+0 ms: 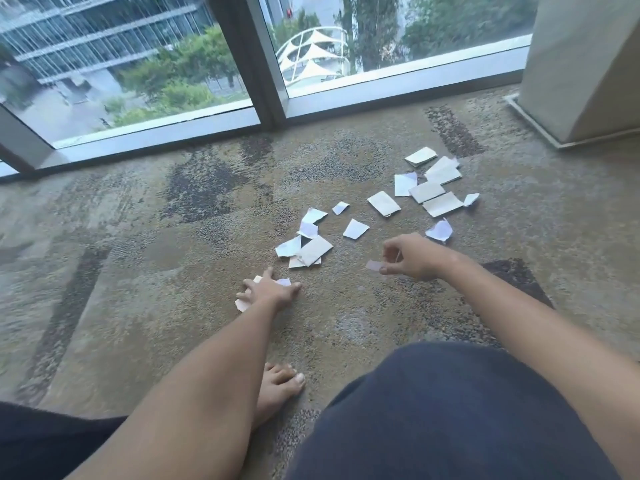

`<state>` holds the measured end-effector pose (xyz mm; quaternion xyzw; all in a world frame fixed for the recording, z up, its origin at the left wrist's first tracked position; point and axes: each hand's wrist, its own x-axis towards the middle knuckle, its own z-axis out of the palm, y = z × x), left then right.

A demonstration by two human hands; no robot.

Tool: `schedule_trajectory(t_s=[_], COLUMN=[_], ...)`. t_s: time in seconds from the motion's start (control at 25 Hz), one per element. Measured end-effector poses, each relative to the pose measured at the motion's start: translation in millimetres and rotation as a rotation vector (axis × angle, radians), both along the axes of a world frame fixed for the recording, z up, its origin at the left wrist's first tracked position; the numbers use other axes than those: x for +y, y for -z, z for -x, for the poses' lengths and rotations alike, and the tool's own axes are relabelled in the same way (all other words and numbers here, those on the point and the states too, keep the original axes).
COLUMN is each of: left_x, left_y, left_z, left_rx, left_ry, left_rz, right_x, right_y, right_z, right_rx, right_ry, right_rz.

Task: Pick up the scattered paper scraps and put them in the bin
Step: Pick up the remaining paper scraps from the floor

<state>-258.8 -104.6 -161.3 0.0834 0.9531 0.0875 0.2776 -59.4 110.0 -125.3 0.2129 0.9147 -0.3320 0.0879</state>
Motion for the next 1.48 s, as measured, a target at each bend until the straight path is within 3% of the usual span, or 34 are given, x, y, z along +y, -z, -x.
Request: schedule_trajectory(t_s=[0.16,0.4,0.6,0.8,0.96,1.04,1.16,1.32,1.48], left_x=[-13.3,-12.7,-22.0,-24.7,-15.4,-0.5,25.3,55.5,79.4], left_y=[16.8,23.4,11.0,-15.9,-18.2,-16.6,-11.7,-4.3,0.1], left_z=[2.6,4.1,13.5,42.6,33.2,29.1,25.1,29.2,34.7], left_rx=[0.169,0.369,0.45,0.131,-0.297,-0.332,-0.234,0.113,0.102], left_ry=[0.107,0.411,0.461,0.104,-0.057,-0.057,0.114,0.486,0.477], left_rz=[0.027,0.251,0.135,-0.336,-0.535,-0.564,-0.484,-0.153,-0.062], right_x=[-8.8,-9.6,5.9,16.8,16.6,14.8,14.4,19.2,25.4], right_y=[7.4,18.4,13.7,11.9,9.8,9.1,9.6,13.2,27.4], right_z=[-2.3,-25.7,-42.7,-46.7,-38.0,-36.4,-37.4,-45.5,-57.1], right_rx=[0.013,-0.041,-0.03,-0.02,-0.01,-0.004,-0.005,-0.02,-0.079], right_ry=[0.026,0.06,0.125,0.183,0.179,0.164,0.158,0.195,0.207], right_rz=[0.039,0.029,0.009,0.024,0.028,0.023,0.034,0.028,0.009])
